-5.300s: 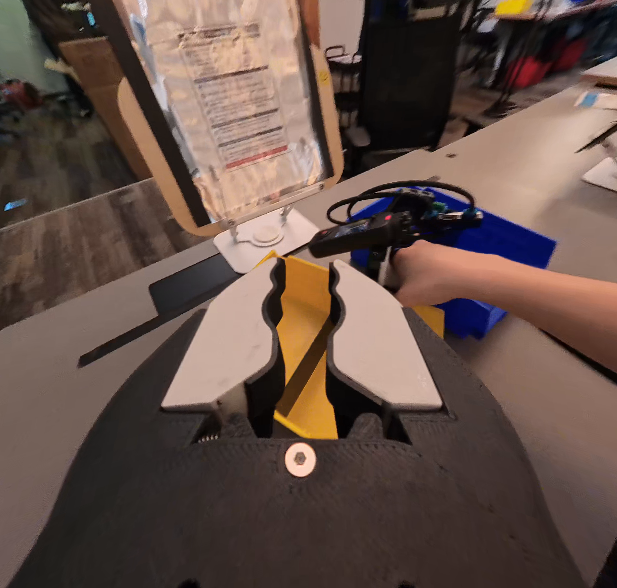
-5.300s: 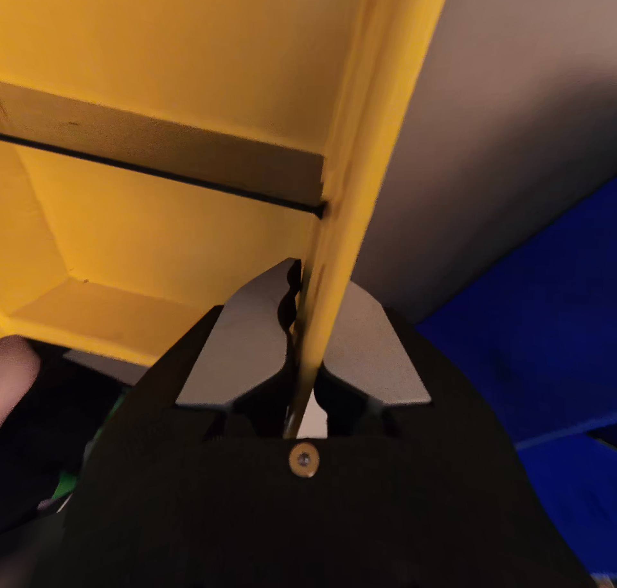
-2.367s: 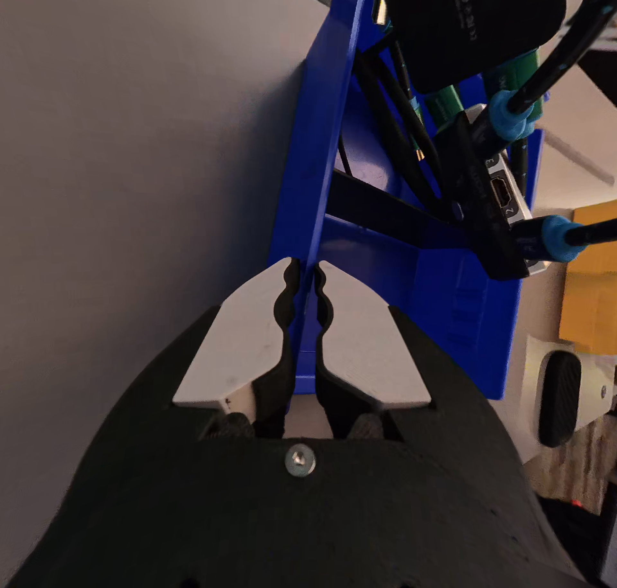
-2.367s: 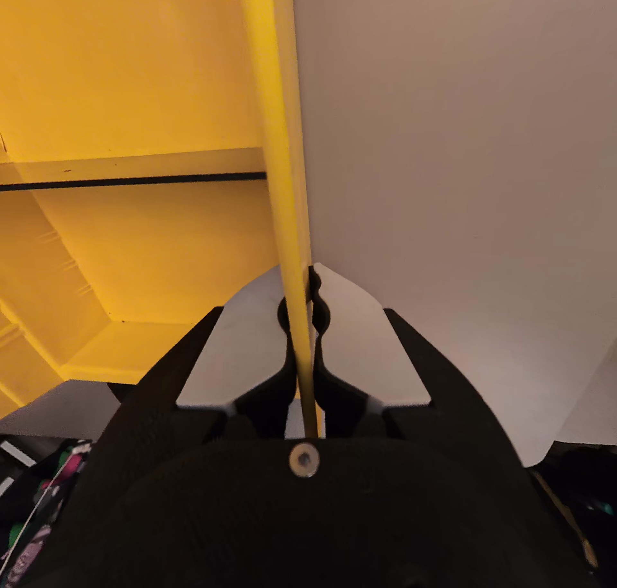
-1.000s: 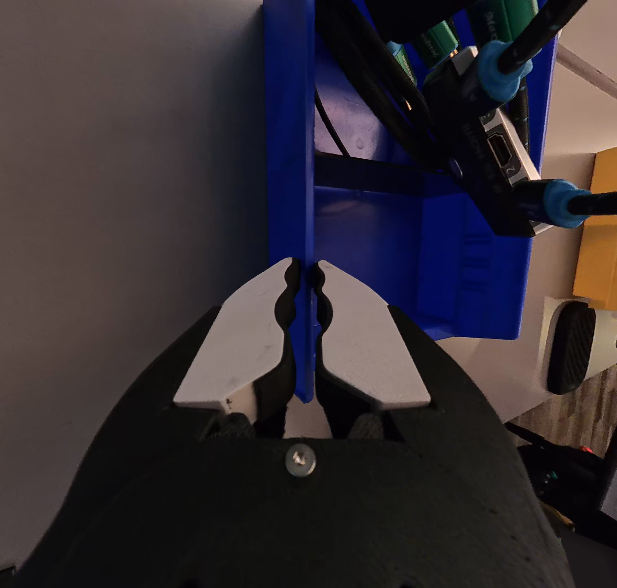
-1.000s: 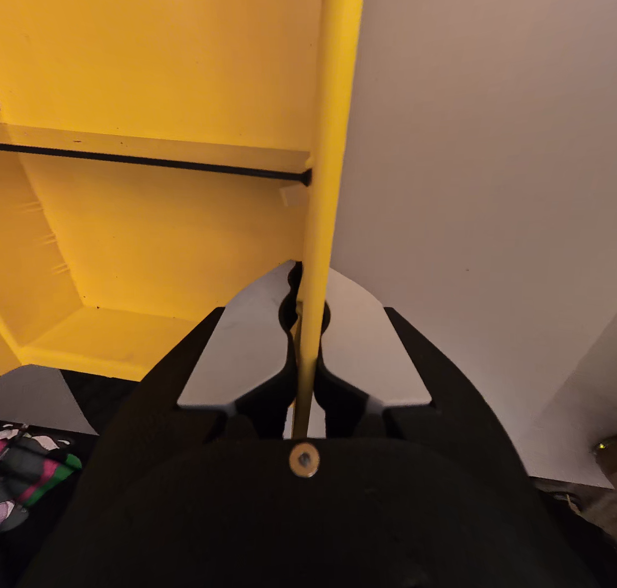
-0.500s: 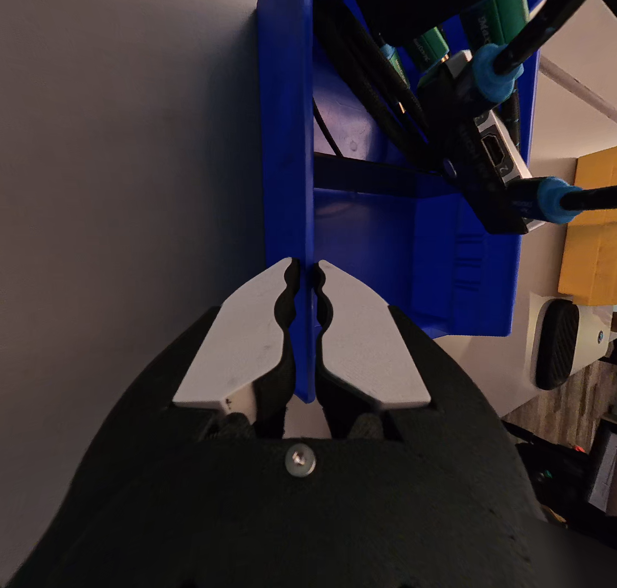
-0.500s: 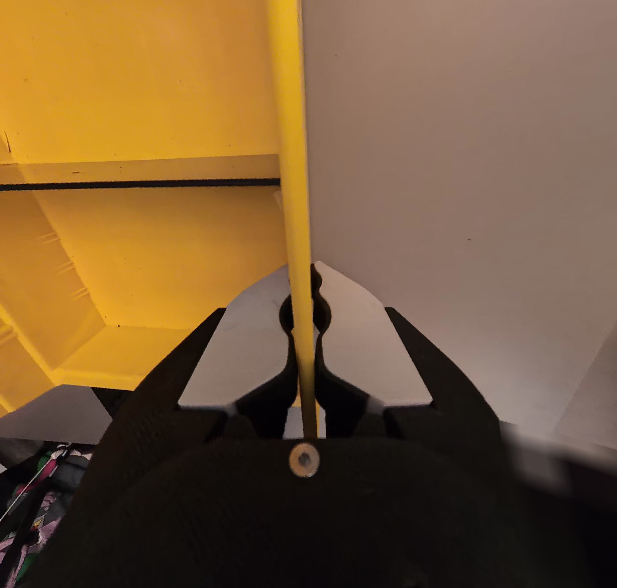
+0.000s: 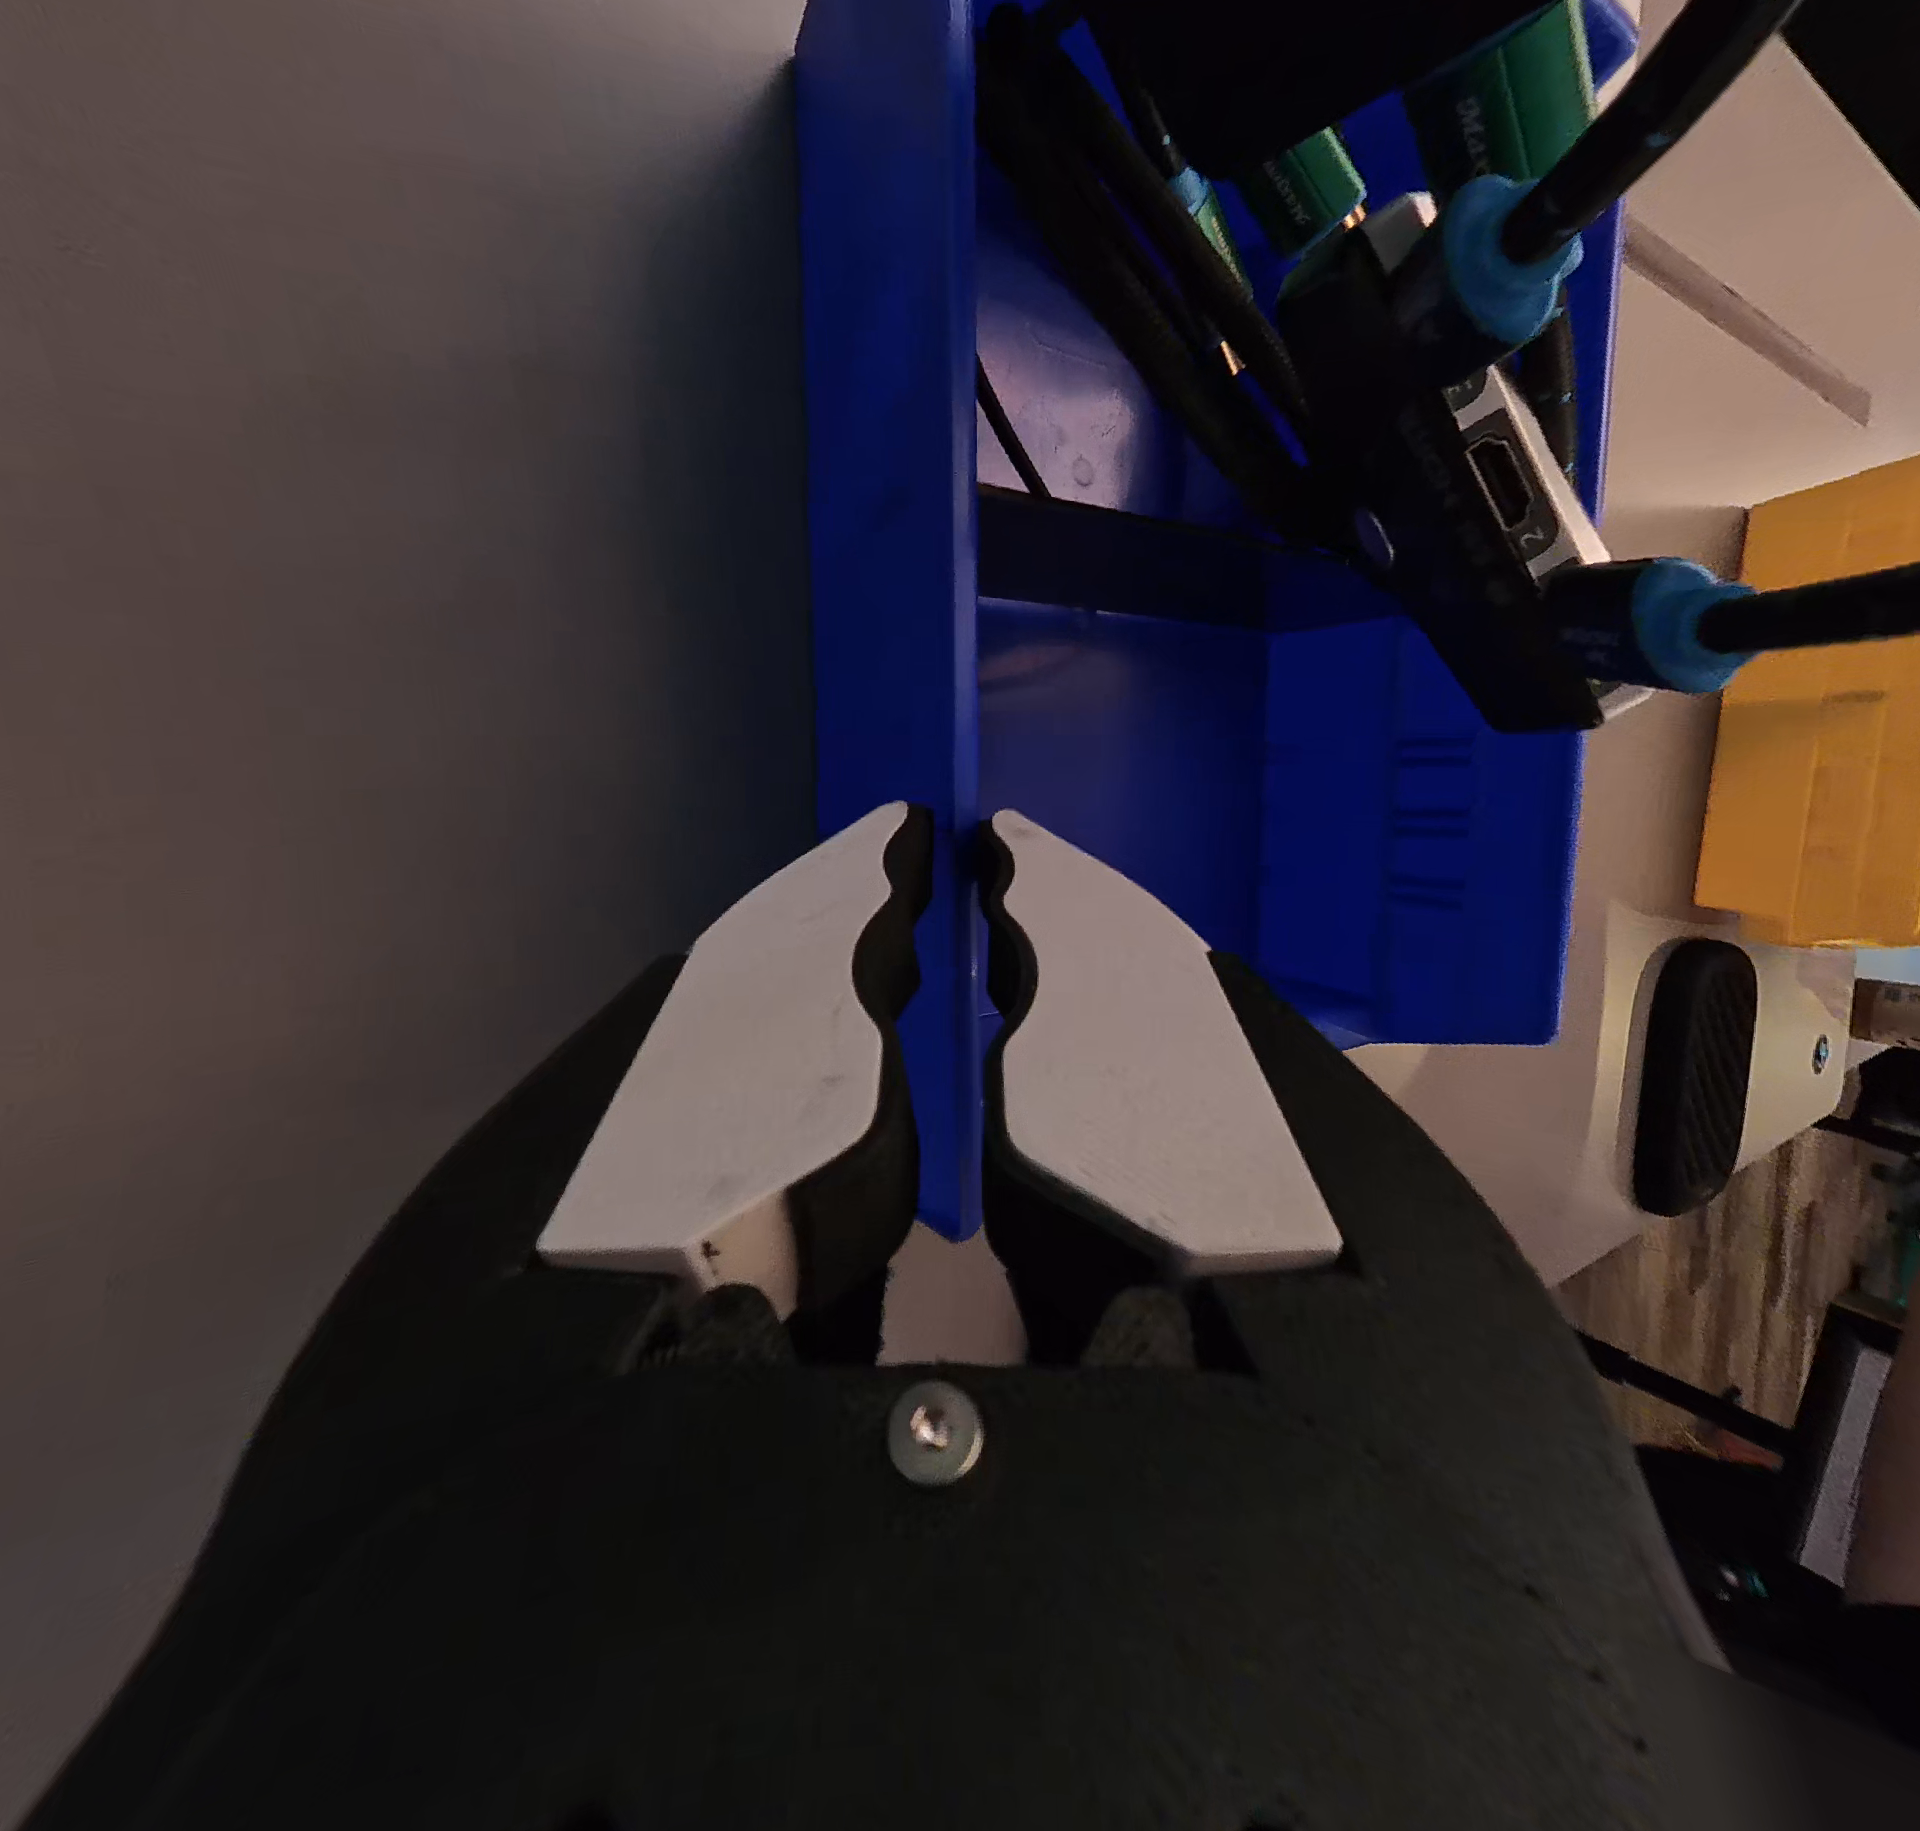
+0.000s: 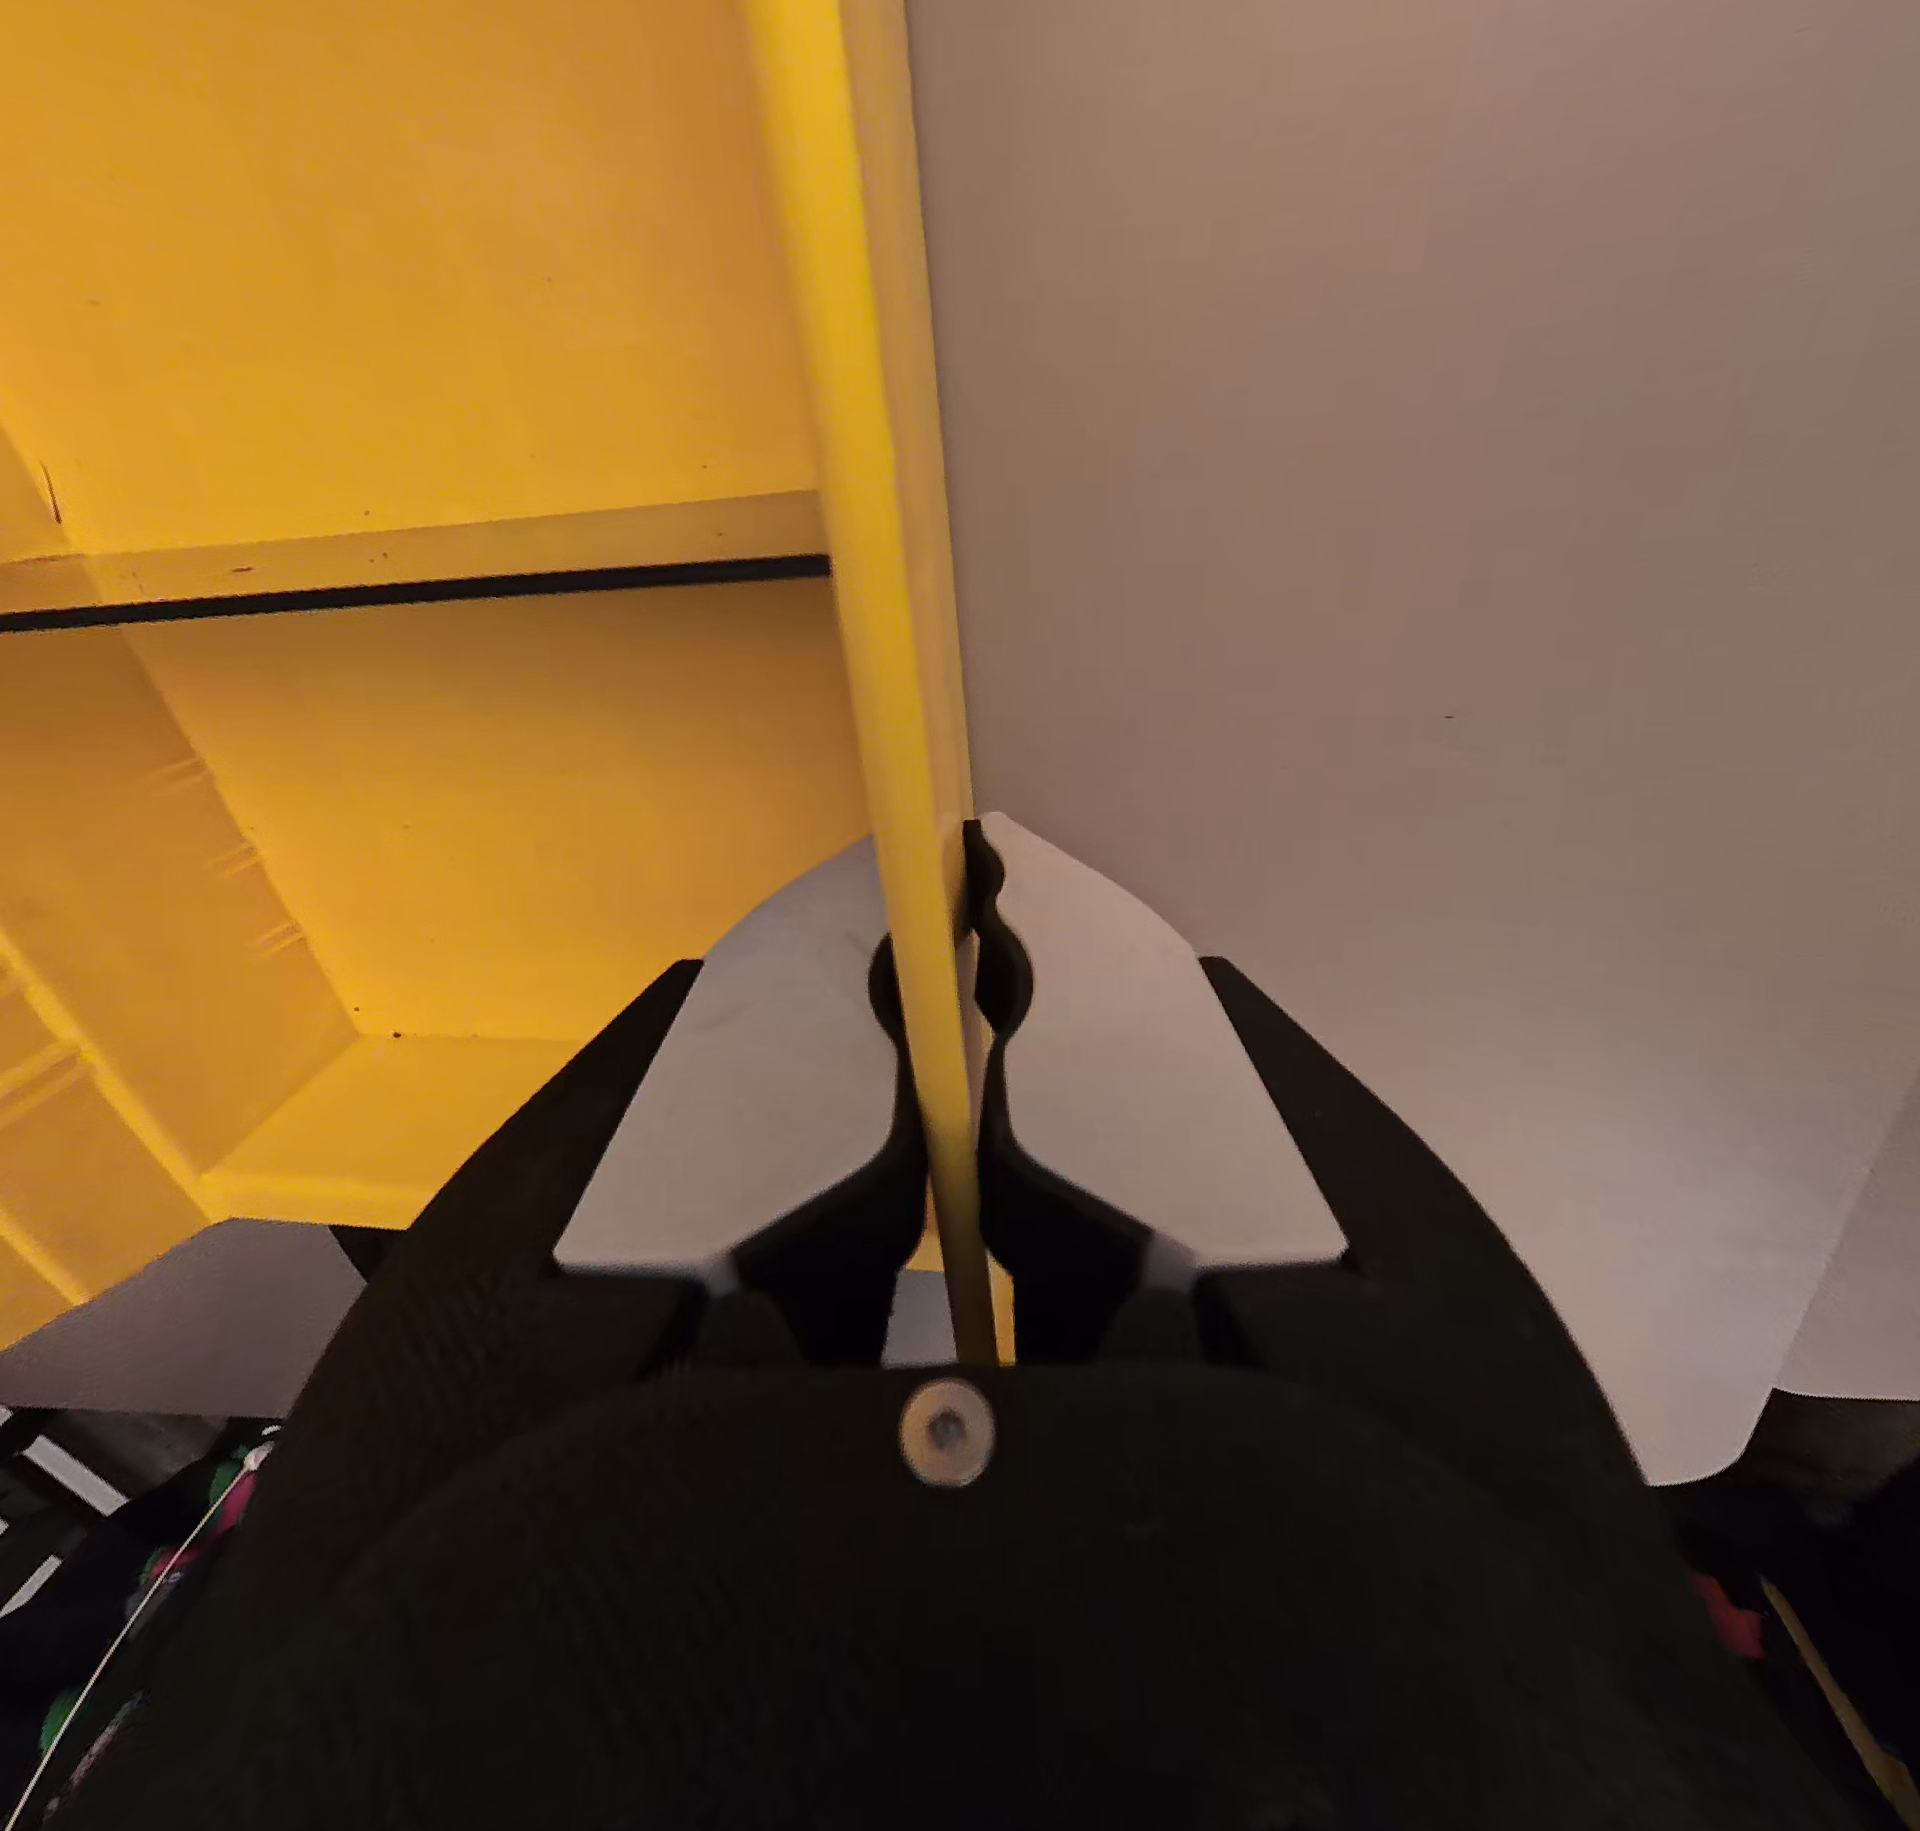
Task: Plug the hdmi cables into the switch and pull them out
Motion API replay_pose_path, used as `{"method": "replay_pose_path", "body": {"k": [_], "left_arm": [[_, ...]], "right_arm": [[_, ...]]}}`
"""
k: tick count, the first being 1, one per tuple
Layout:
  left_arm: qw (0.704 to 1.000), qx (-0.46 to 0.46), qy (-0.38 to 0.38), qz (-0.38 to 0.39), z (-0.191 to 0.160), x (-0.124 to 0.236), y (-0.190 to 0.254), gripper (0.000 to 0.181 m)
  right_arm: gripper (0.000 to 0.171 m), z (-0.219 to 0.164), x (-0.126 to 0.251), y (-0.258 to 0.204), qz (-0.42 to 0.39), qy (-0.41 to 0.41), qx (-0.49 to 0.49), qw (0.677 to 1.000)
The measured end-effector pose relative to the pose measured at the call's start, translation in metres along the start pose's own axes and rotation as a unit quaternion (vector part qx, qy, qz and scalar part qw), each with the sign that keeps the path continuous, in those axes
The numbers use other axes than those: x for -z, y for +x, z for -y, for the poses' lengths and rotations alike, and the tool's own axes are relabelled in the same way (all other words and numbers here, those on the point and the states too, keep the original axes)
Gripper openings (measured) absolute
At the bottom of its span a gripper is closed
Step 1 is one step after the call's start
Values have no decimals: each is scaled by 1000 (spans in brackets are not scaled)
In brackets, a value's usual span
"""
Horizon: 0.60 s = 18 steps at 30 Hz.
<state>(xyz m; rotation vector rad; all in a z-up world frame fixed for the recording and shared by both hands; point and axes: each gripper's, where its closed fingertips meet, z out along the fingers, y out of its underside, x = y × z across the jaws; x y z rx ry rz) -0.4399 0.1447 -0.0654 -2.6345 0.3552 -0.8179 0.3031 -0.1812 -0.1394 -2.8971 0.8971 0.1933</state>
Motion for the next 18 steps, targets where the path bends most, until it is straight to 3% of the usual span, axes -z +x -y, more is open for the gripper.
{"method": "replay_pose_path", "body": {"k": [6, 11, 15, 18], "left_arm": [[999, 26, 34, 14, 5, 16, -5, 13], [988, 29, 145, 35, 22, 62, -2, 16], [968, 7, 248, 50, 37, 105, 13, 17], [945, -18, 322, 52, 48, 133, 30, 17]], "right_arm": [[9, 1, 2, 1, -6, 14, 19, 1000], [24, 9, 20, 10, -61, 66, 67, 994], [38, 17, 58, 12, -112, 124, 96, 981], [39, 31, 107, -1, -151, 225, 117, 955]]}}
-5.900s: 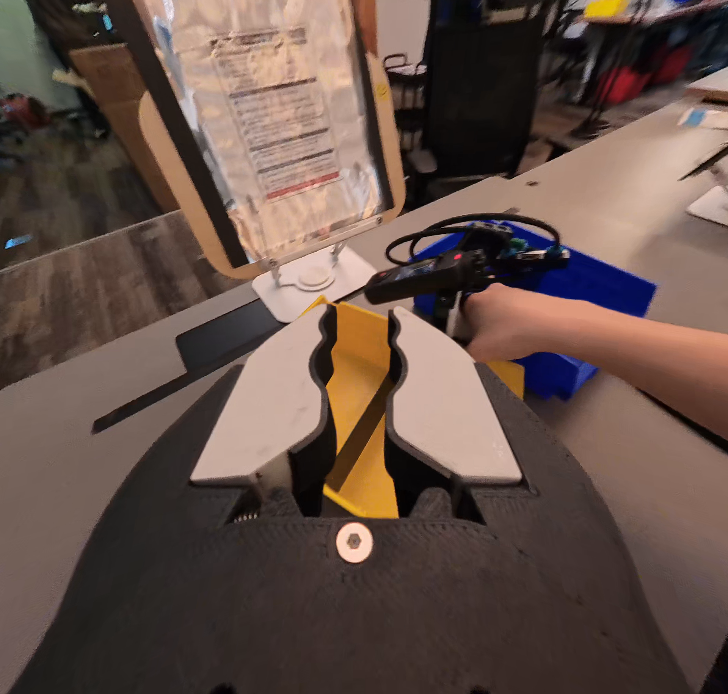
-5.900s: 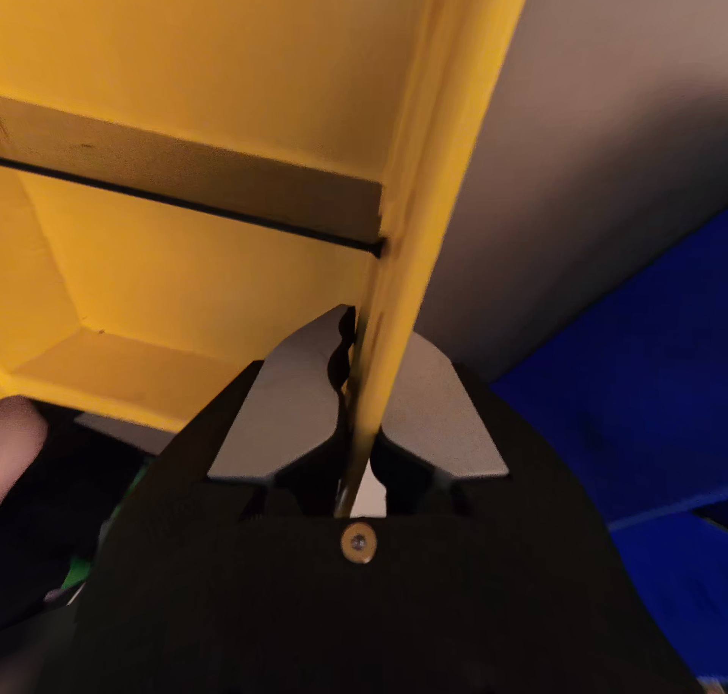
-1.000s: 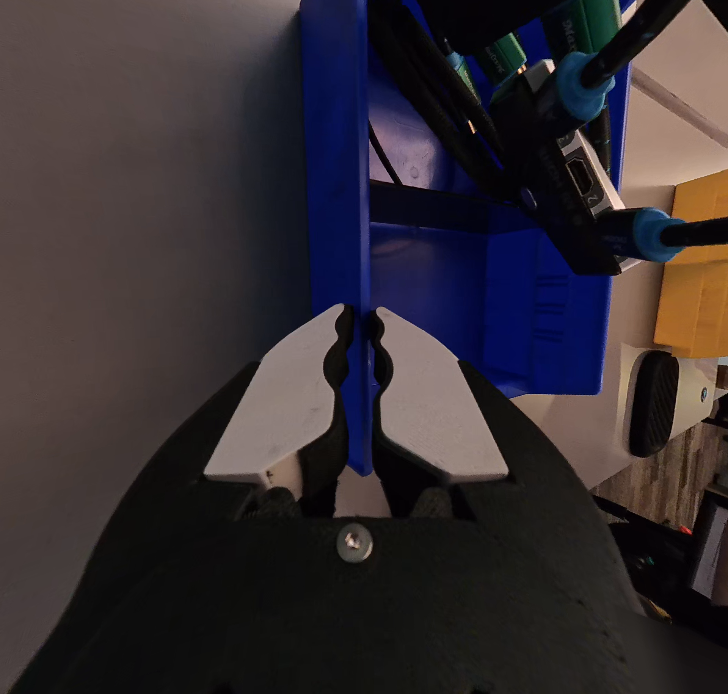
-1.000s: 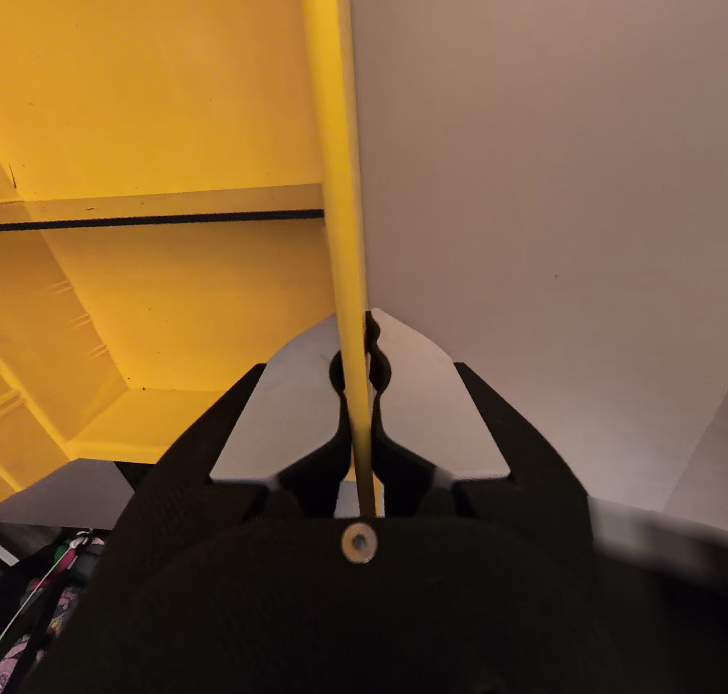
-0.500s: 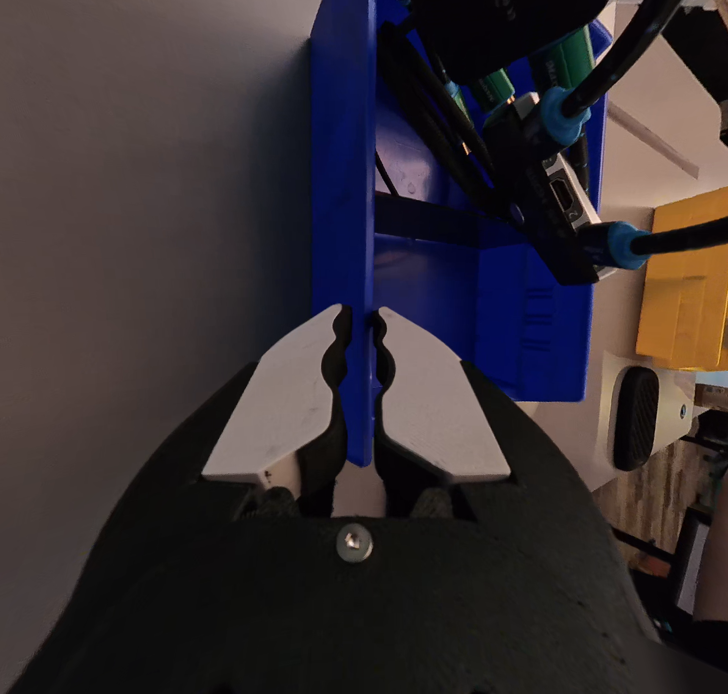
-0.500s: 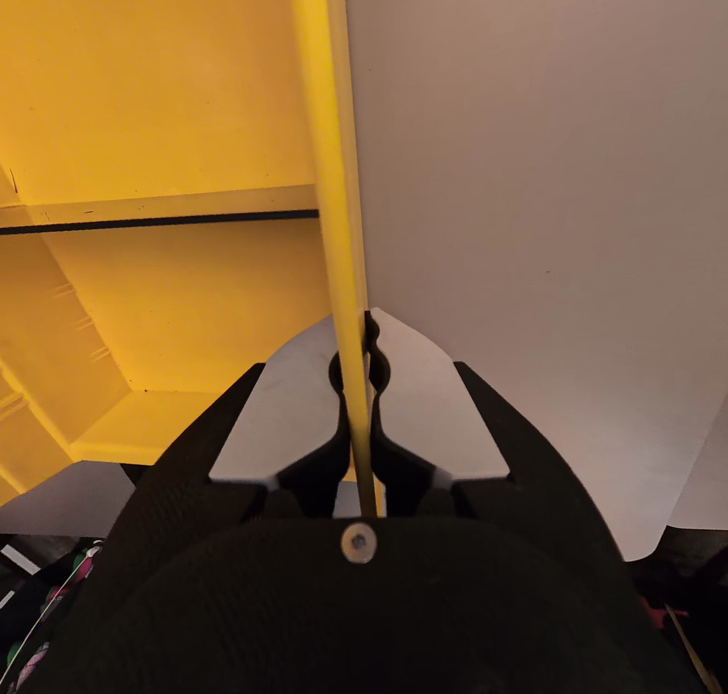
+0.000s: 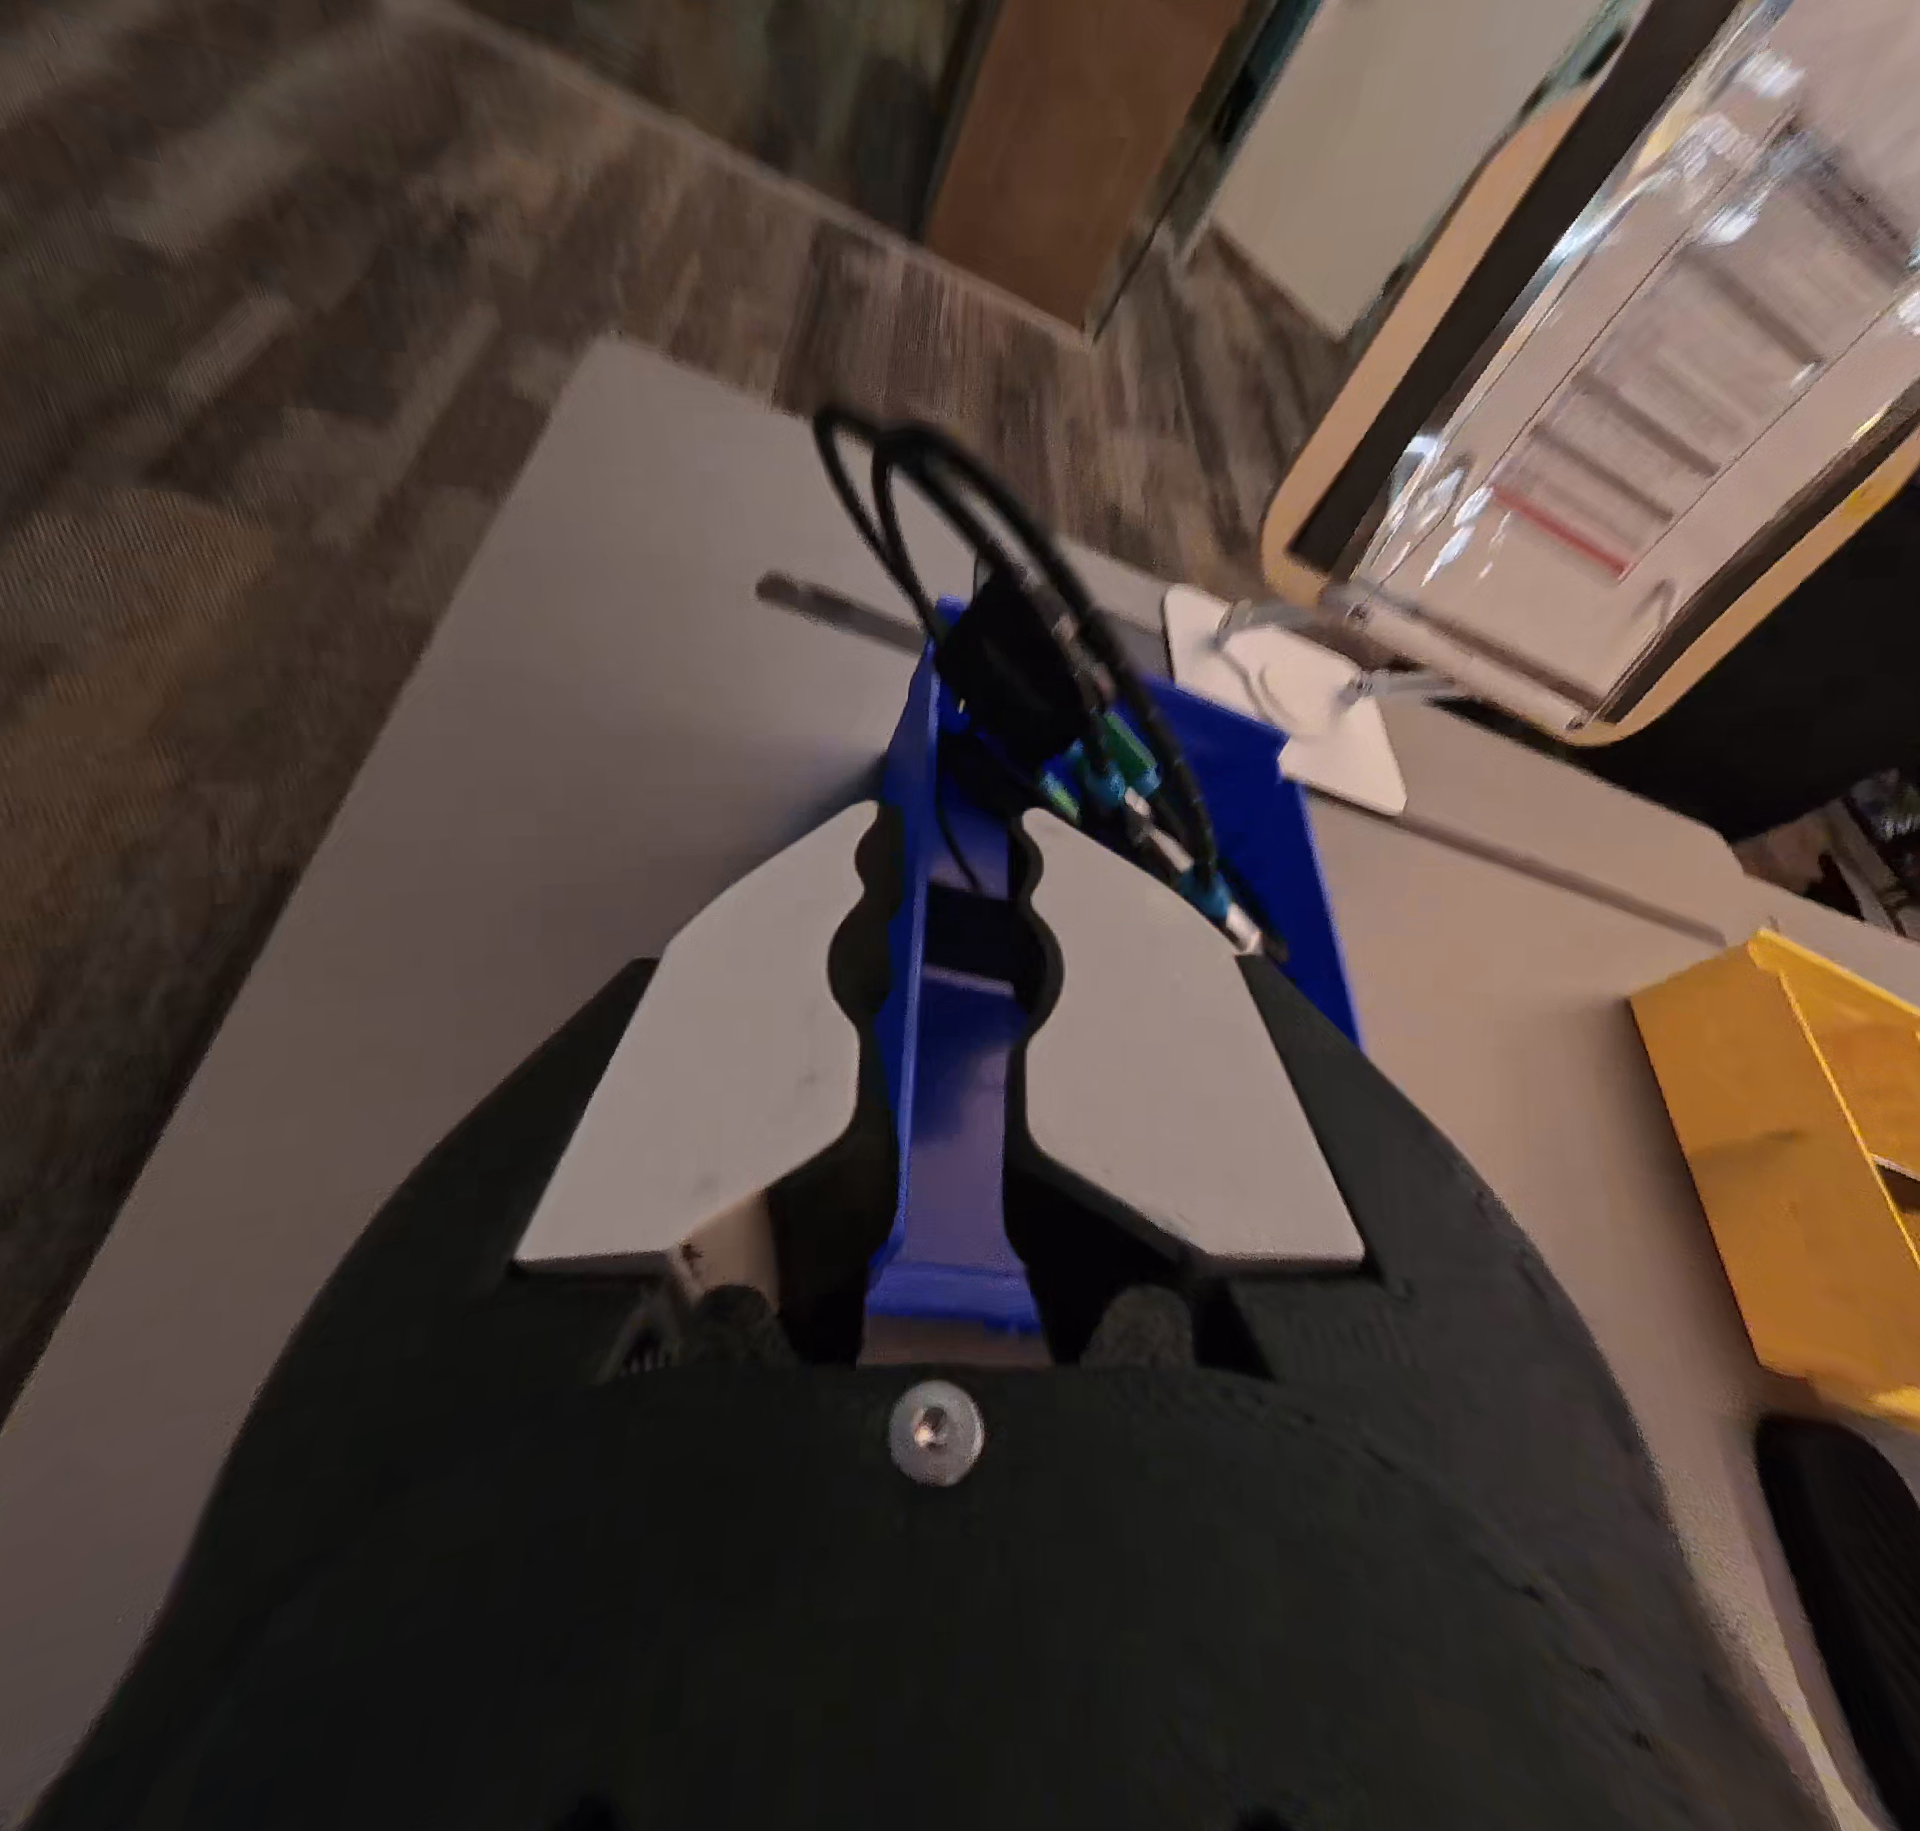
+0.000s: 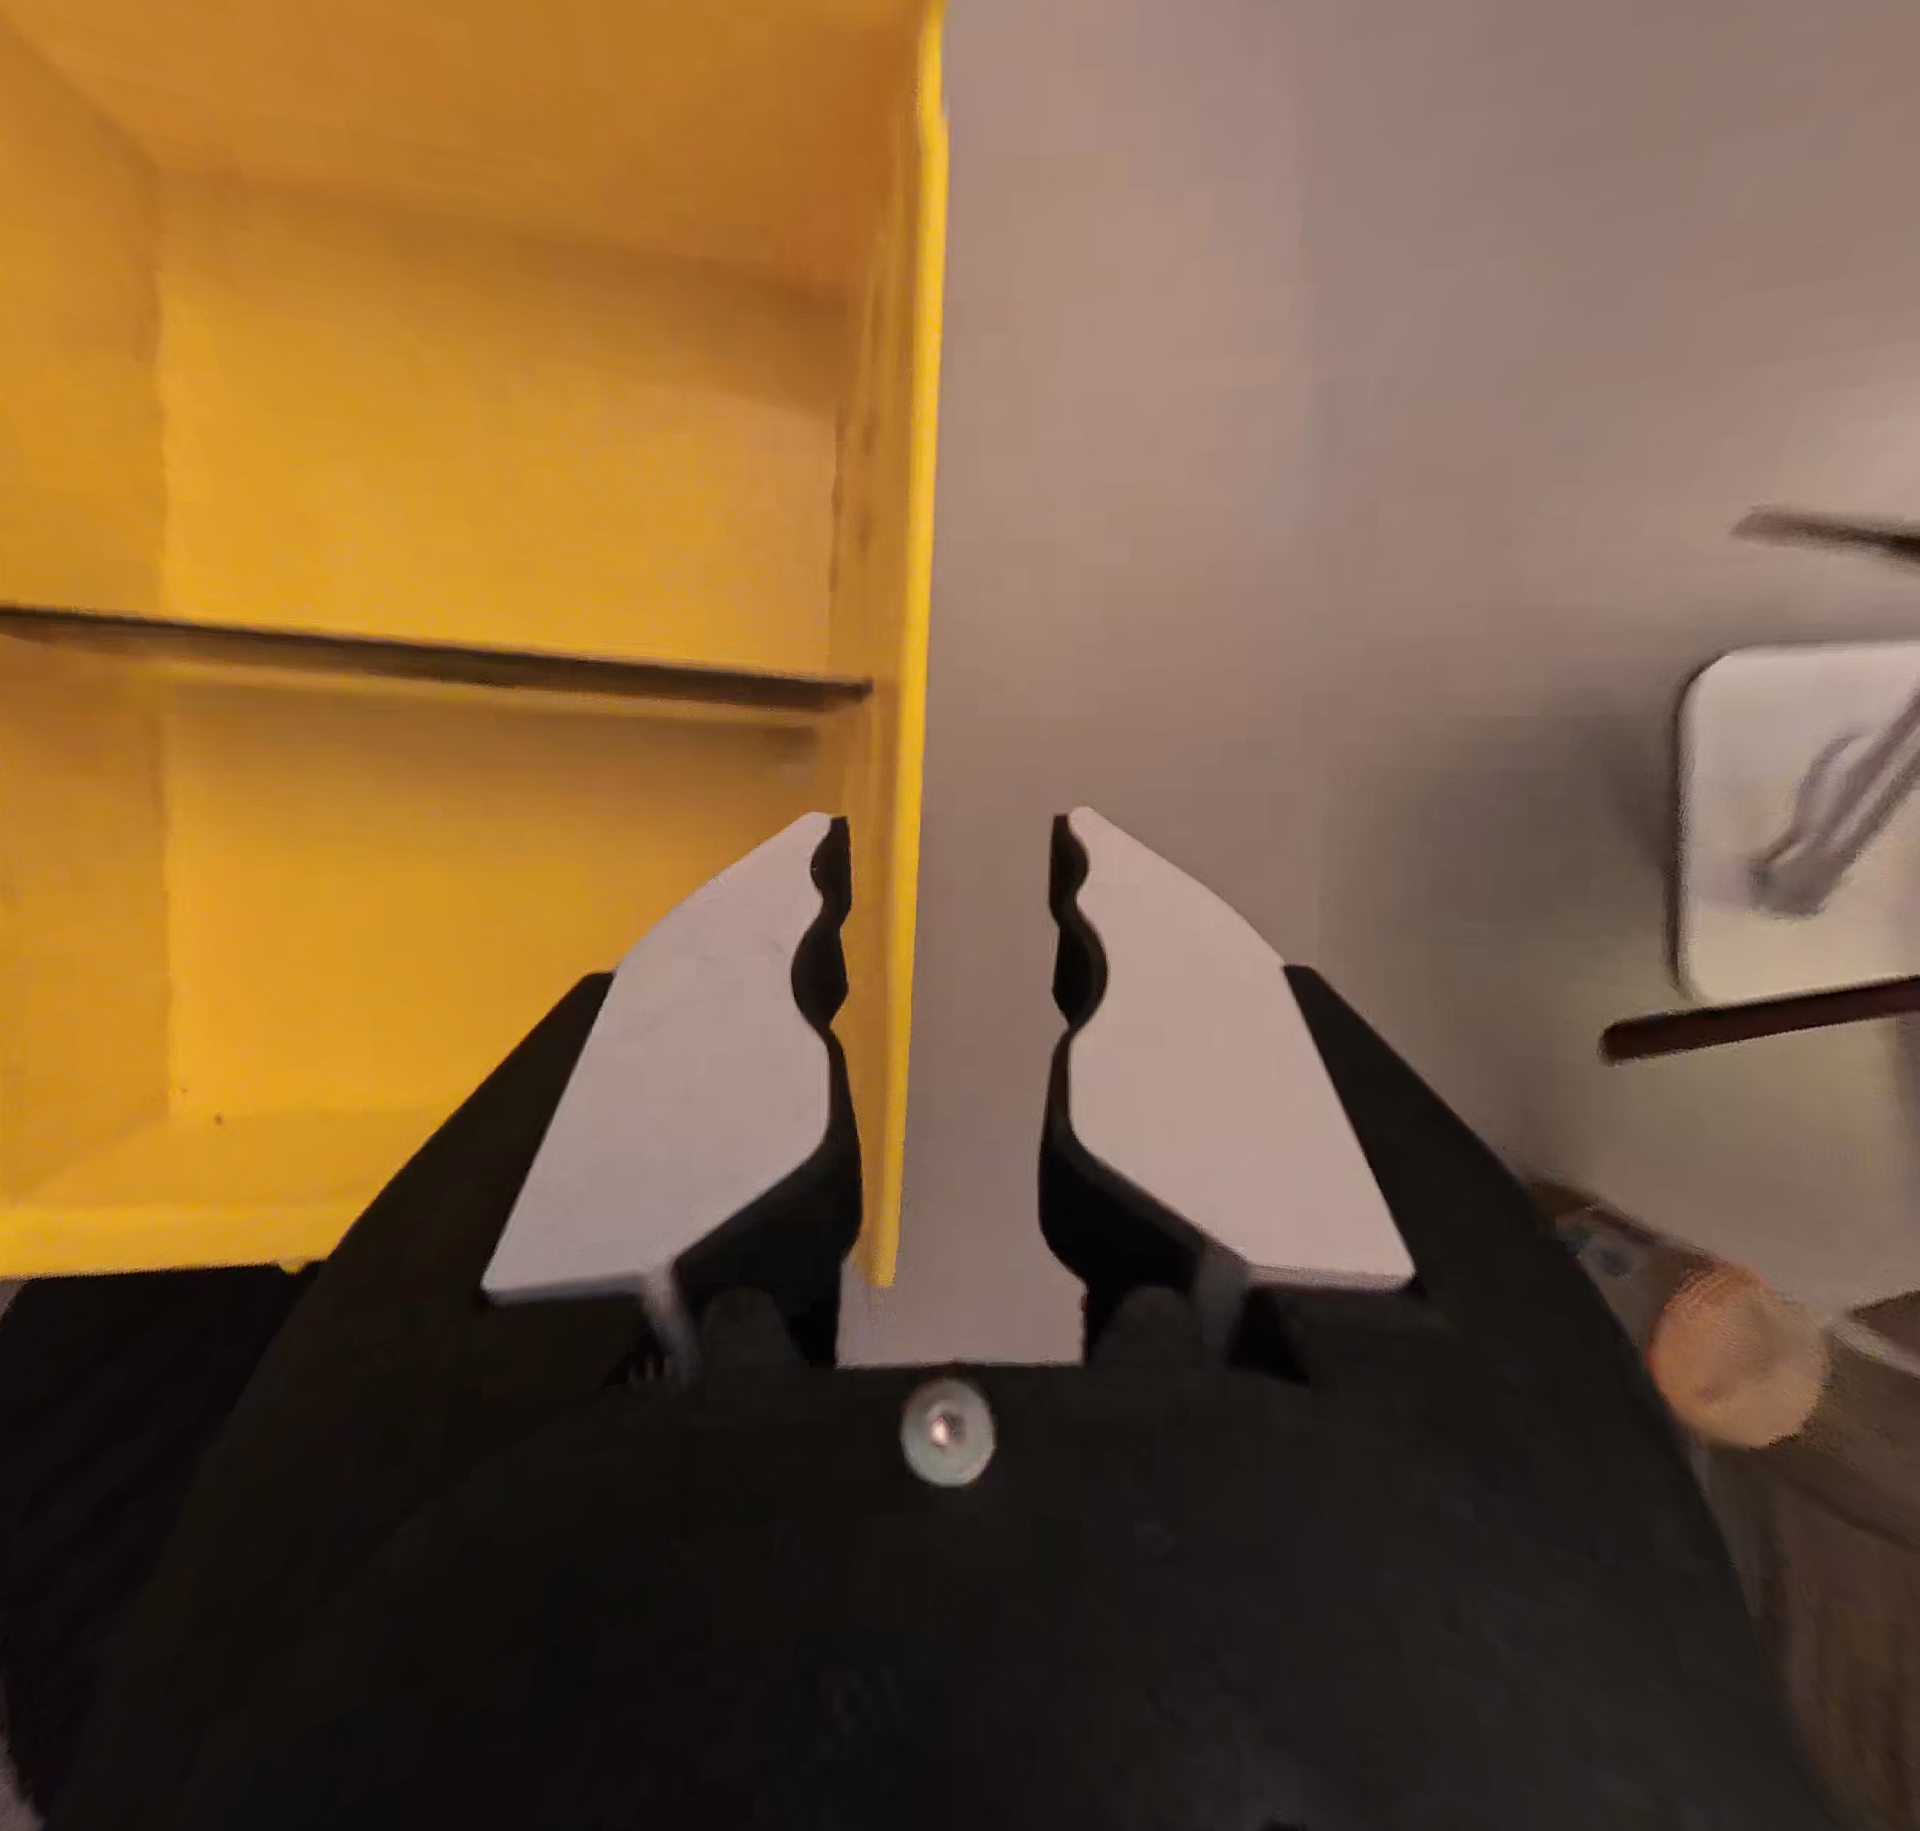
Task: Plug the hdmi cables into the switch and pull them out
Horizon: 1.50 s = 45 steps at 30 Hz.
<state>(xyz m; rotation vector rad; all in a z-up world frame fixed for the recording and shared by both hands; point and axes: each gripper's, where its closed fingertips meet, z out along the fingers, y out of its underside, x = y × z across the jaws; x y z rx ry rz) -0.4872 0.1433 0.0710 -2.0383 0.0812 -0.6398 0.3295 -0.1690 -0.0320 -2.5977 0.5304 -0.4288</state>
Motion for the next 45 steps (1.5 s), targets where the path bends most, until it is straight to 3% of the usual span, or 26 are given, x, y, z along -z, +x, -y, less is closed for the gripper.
{"method": "replay_pose_path", "body": {"k": [4, 8, 16, 21, 23, 25, 26, 28, 30, 33, 36, 37, 38, 41, 42, 45], "left_arm": [[996, -27, 84, -31, 26, 16, 22, 18], [992, -46, 106, -44, 32, 22, 33, 22], [978, -153, 103, -96, 29, 17, 68, 30], [967, -217, 86, -102, 22, -2, 115, 34], [965, -246, 46, -84, 18, -21, 130, 39], [954, -296, -11, -53, 28, -43, 138, 33], [934, -353, -33, -46, 34, -52, 145, 33], [859, -507, -71, -25, 43, -69, 156, 42], [752, -646, -129, 32, 46, -84, 143, 61], [585, -773, -232, 81, 38, -99, 109, 57], [437, -828, -327, 126, 33, -113, 65, 58], [407, -838, -338, 137, 34, -119, 57, 57], [400, -839, -346, 130, 31, -126, 55, 57], [412, -828, -374, 60, 5, -140, 53, 53], [396, -828, -394, 45, -3, -141, 47, 52], [311, -859, -404, 46, -11, -152, 29, 47]], "right_arm": [[41, 62, 64, -34, -21, 184, 61, 981], [53, 104, 112, -113, 12, 318, 149, 936], [50, 131, 150, -269, 119, 390, 245, 880], [48, 138, 189, -308, 166, 453, 246, 841], [48, 140, 202, -311, 171, 469, 251, 829], [49, 142, 213, -309, 172, 488, 255, 817], [49, 141, 218, -308, 176, 497, 260, 809], [49, 139, 224, -303, 191, 518, 262, 792], [48, 131, 224, -300, 226, 530, 260, 775], [46, 128, 218, -292, 249, 566, 262, 741], [45, 137, 194, -276, 216, 546, 250, 769], [45, 136, 189, -277, 224, 539, 252, 772], [45, 136, 186, -280, 233, 533, 256, 772], [45, 137, 178, -285, 221, 523, 271, 777], [45, 137, 176, -286, 215, 520, 279, 778], [46, 137, 172, -289, 203, 513, 294, 780]]}}
